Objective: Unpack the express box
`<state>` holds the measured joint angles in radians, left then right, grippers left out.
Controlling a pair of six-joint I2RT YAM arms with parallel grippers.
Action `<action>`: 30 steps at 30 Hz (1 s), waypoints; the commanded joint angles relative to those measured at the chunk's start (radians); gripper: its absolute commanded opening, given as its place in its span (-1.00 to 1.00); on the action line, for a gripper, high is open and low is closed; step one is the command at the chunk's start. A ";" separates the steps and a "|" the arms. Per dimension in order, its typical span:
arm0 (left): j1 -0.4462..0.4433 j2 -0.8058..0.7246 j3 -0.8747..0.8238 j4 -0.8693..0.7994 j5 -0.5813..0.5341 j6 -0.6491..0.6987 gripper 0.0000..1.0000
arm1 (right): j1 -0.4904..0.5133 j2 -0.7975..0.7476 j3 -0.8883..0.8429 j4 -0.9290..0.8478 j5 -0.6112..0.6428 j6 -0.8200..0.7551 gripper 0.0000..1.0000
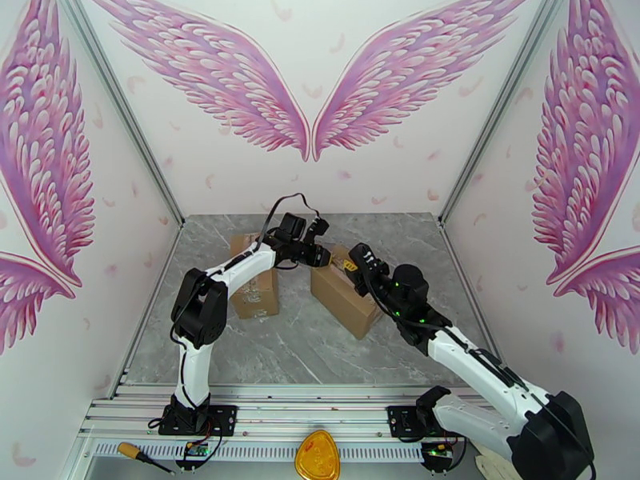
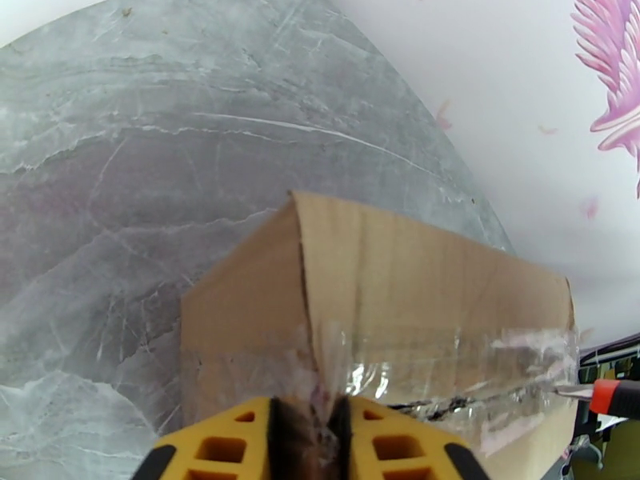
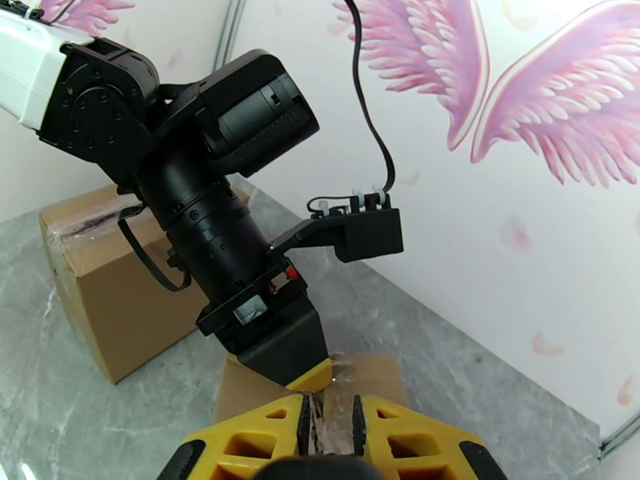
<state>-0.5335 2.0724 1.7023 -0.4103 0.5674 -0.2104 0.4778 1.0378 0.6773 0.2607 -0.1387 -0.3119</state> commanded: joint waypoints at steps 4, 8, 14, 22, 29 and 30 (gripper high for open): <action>0.021 0.048 0.014 -0.077 -0.066 0.012 -0.83 | -0.001 -0.042 -0.056 -0.034 0.040 -0.007 -1.00; 0.017 0.043 0.016 -0.076 -0.061 0.006 -0.81 | -0.001 -0.045 -0.046 -0.029 0.032 0.022 -1.00; 0.007 0.034 0.013 -0.065 -0.069 -0.003 -0.81 | 0.002 -0.008 -0.015 0.018 -0.015 0.077 -1.00; -0.001 0.034 0.001 -0.062 -0.077 -0.003 -0.82 | 0.004 0.045 -0.015 0.114 -0.012 0.104 -1.00; -0.004 0.039 0.004 -0.064 -0.084 -0.001 -0.83 | 0.004 0.081 -0.009 0.138 -0.030 0.129 -1.00; -0.004 0.040 0.005 -0.064 -0.085 -0.001 -0.83 | 0.004 0.088 -0.010 0.141 -0.032 0.134 -1.00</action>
<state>-0.5388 2.0743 1.7081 -0.4133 0.5400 -0.2054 0.4786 1.1011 0.6449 0.3798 -0.1394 -0.2218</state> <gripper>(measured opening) 0.120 0.214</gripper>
